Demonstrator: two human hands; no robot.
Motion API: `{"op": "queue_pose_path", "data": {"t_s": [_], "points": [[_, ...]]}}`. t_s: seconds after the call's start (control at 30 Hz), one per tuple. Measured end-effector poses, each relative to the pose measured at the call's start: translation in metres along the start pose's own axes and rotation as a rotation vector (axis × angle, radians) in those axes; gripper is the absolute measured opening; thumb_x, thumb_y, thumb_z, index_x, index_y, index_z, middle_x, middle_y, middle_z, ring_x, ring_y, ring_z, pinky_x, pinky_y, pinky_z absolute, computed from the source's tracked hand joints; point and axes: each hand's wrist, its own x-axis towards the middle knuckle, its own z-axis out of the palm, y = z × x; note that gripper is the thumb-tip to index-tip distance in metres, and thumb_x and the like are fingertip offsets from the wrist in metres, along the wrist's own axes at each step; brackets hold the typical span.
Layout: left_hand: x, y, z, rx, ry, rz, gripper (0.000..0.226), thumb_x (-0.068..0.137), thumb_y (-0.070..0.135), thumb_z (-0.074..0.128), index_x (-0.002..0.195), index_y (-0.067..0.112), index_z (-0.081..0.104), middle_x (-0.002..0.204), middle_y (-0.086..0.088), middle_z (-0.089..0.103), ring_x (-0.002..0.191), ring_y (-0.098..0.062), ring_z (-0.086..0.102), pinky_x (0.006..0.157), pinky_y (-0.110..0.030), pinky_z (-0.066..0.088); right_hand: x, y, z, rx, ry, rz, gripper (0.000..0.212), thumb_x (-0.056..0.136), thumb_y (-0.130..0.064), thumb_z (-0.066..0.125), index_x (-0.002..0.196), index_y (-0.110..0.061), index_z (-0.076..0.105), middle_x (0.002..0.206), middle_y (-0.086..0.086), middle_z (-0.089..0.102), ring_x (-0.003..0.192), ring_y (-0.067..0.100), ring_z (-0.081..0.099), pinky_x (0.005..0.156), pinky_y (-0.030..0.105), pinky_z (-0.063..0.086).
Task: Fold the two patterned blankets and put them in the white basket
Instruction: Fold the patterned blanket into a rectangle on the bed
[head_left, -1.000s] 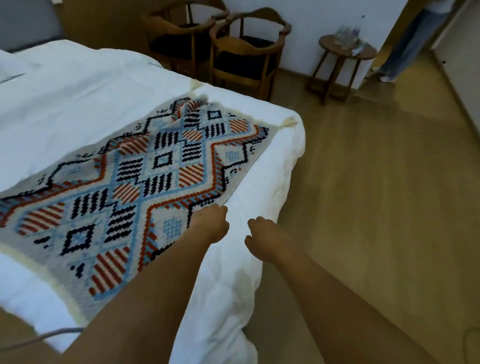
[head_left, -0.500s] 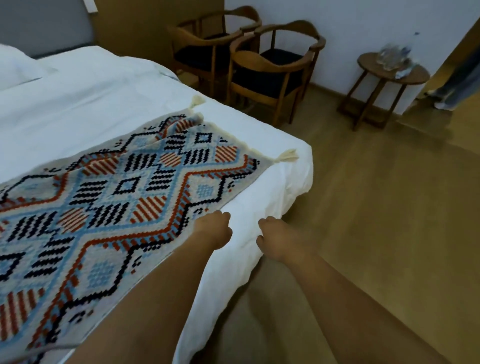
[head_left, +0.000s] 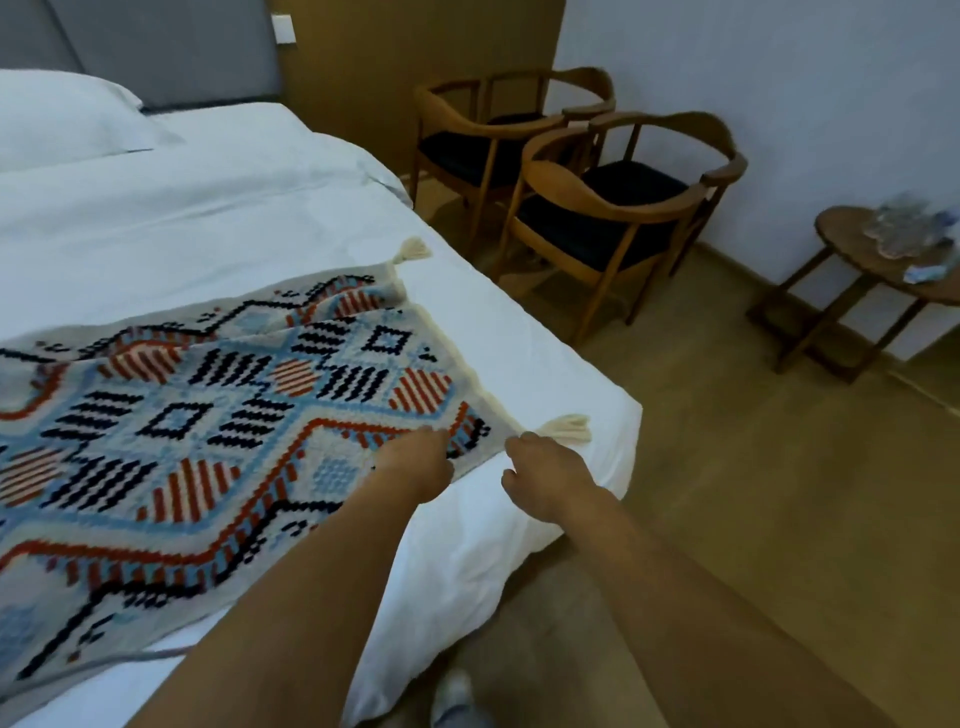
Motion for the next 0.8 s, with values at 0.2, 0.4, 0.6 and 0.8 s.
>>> {"op": "queue_pose_path", "data": {"t_s": [0.2, 0.4, 0.6, 0.8], "points": [[0.098, 0.06, -0.039, -0.065, 0.006, -0.025, 0.037, 0.095, 0.027, 0.039, 0.129, 0.013, 0.043, 0.129, -0.011, 0.05, 0.113, -0.029, 0.052, 0.087, -0.038, 0.045, 0.077, 0.085, -0.047, -0.038, -0.011, -0.038, 0.028, 0.095, -0.025, 0.041, 0.116, -0.007, 0.048, 0.117, 0.011, 0.052, 0.106, 0.027, 0.052, 0.079, 0.032, 0.04], [0.177, 0.093, -0.055, -0.055, 0.027, -0.172, 0.038, 0.095, 0.026, 0.037, 0.13, 0.012, 0.042, 0.128, -0.011, 0.049, 0.113, -0.029, 0.051, 0.082, -0.036, 0.042, 0.162, 0.151, -0.074, -0.068, 0.006, -0.159, 0.025, 0.094, -0.024, 0.041, 0.111, -0.008, 0.049, 0.113, 0.009, 0.054, 0.101, 0.027, 0.054, 0.073, 0.031, 0.036], [0.243, 0.142, -0.067, -0.202, 0.078, -0.4, 0.038, 0.095, 0.028, 0.037, 0.129, 0.012, 0.043, 0.128, -0.01, 0.05, 0.112, -0.028, 0.053, 0.087, -0.037, 0.043, 0.253, 0.21, -0.108, -0.147, 0.0, -0.44, 0.026, 0.095, -0.024, 0.041, 0.115, -0.009, 0.049, 0.115, 0.008, 0.055, 0.1, 0.025, 0.055, 0.074, 0.029, 0.038], [0.274, 0.128, -0.075, -0.354, 0.157, -0.691, 0.039, 0.095, 0.029, 0.04, 0.129, 0.012, 0.044, 0.131, -0.01, 0.049, 0.115, -0.028, 0.052, 0.092, -0.038, 0.044, 0.34, 0.194, -0.137, -0.181, -0.06, -0.662, 0.027, 0.094, -0.025, 0.04, 0.114, -0.009, 0.049, 0.117, 0.009, 0.054, 0.101, 0.027, 0.055, 0.076, 0.032, 0.039]]}}
